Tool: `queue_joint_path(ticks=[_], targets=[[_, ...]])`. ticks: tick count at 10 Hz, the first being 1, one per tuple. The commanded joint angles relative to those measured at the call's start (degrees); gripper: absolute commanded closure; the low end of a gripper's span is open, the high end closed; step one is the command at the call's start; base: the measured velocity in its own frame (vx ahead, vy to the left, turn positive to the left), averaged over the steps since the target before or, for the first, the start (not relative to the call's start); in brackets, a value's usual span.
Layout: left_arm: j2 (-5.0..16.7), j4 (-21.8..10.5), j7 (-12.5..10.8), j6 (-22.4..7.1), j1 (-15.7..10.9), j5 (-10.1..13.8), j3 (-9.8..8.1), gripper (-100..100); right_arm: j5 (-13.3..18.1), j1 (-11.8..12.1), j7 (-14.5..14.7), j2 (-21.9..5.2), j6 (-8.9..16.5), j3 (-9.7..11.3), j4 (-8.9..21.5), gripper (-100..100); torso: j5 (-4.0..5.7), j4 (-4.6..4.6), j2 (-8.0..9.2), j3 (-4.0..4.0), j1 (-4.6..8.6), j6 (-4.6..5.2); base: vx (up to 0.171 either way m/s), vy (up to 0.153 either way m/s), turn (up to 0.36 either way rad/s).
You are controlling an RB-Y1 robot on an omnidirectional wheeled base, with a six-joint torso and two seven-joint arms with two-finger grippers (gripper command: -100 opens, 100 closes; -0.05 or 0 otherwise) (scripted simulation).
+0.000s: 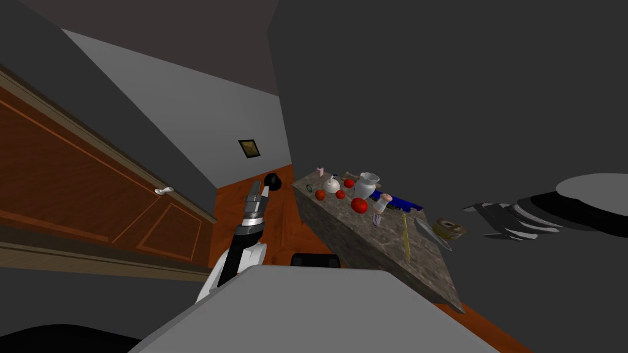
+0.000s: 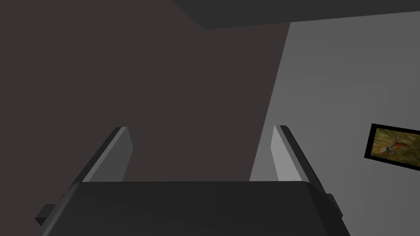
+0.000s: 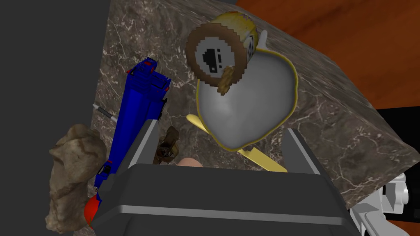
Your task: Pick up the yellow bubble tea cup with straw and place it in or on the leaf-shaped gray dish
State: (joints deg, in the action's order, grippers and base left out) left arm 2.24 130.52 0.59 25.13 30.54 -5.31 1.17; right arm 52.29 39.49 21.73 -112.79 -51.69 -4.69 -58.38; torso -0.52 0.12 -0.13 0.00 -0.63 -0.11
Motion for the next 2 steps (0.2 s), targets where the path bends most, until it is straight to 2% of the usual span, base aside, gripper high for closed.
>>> queue_joint_path(ticks=[1, 2], targets=[[0.0, 0.0, 0.0, 0.0, 0.0, 0.0, 0.0, 0, 0.0, 0.0, 0.0, 0.0, 0.0, 0.0, 0.0, 0, 0.0, 0.0, 0.0, 0.0, 0.0, 0.0, 0.0, 0.0, 0.0], [0.0, 0.0, 0.0, 0.0, 0.0, 0.0, 0.0, 0, 0.0, 0.0, 0.0, 0.0, 0.0, 0.0, 0.0, 0, 0.0, 0.0, 0.0, 0.0, 0.0, 0.0, 0.0, 0.0, 0.0]])
